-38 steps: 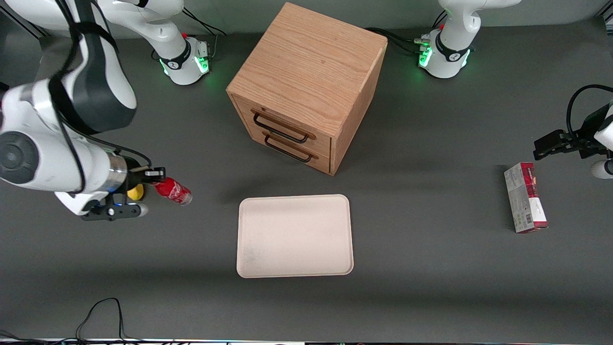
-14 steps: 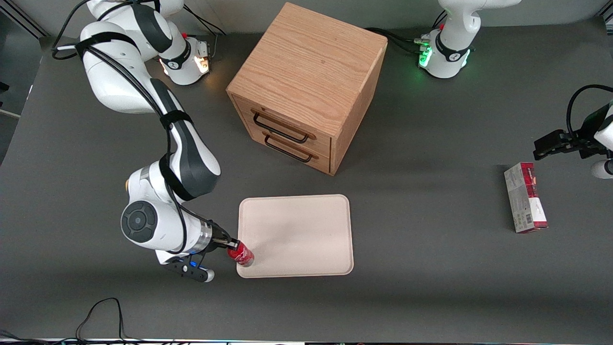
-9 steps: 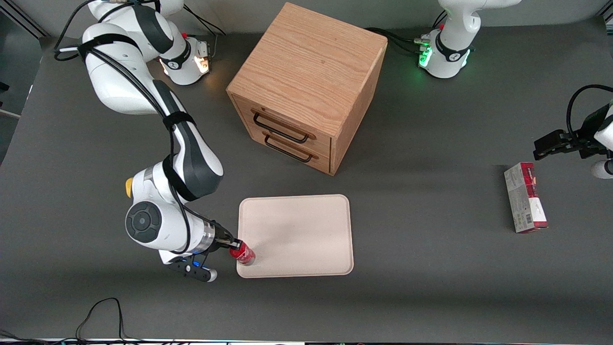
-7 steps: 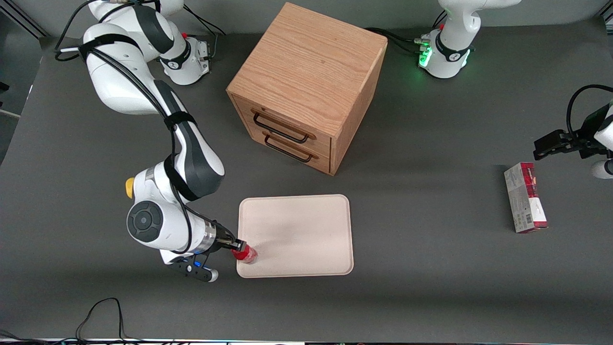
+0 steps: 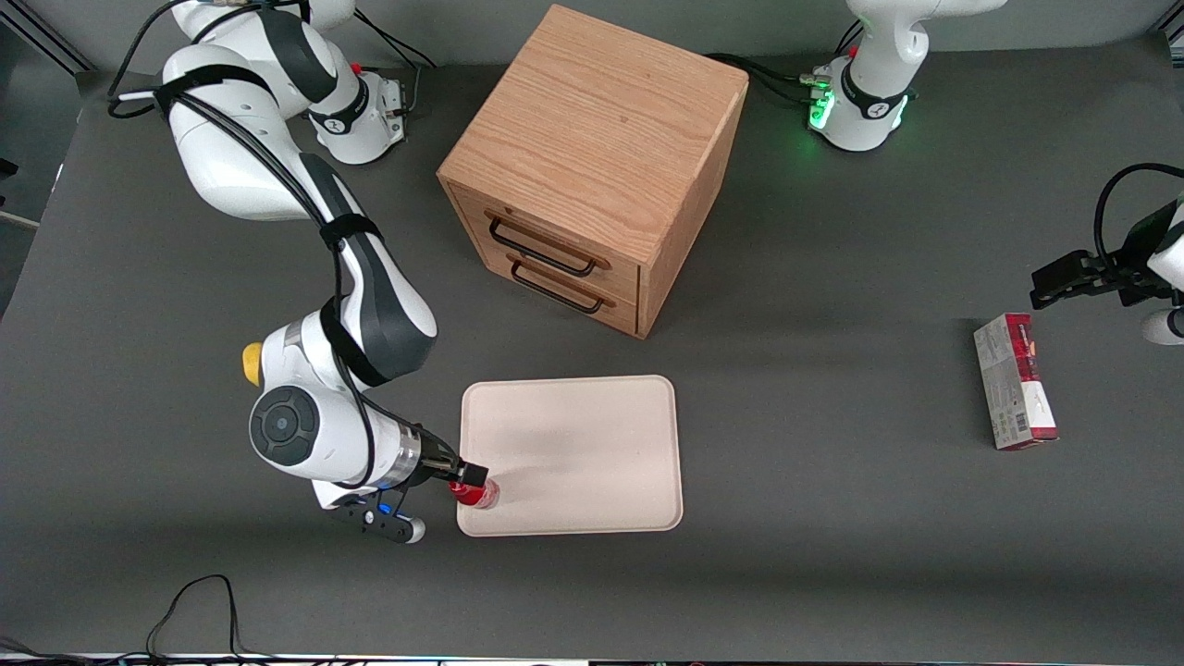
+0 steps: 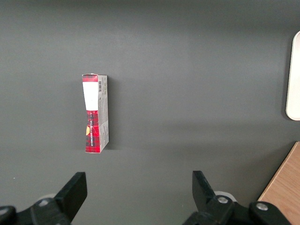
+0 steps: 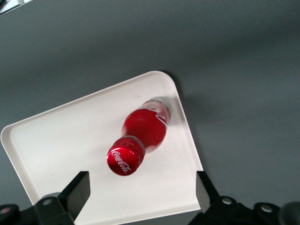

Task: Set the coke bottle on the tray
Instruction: 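Lower the bottle onto the tray and open the right gripper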

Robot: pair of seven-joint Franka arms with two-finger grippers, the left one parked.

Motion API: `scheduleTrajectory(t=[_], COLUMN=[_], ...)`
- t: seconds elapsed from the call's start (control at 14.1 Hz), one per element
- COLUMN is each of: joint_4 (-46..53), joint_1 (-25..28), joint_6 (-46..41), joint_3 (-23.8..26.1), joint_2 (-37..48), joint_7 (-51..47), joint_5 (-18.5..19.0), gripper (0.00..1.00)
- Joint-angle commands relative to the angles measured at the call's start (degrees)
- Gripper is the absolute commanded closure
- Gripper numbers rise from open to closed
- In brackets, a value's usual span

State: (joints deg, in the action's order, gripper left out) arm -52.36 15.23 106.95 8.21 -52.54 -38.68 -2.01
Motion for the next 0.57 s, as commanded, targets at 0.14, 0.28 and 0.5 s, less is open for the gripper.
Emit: scheduleTrajectory(t=[0.14, 0.28, 0.5], joint_4=[1.9, 1.5, -7.9], joint_1=[0.3, 0.0, -2.2], joint_6=[-1.6, -7.1, -14.8], joint_3=[-0.3, -0.2, -0.4], joint_2=[0.6, 2.3, 11.3], joint_7=[-2.5, -0.5, 11.0], joint_5=[0.4, 1.4, 1.4], gripper=[0.0, 0.0, 0.0])
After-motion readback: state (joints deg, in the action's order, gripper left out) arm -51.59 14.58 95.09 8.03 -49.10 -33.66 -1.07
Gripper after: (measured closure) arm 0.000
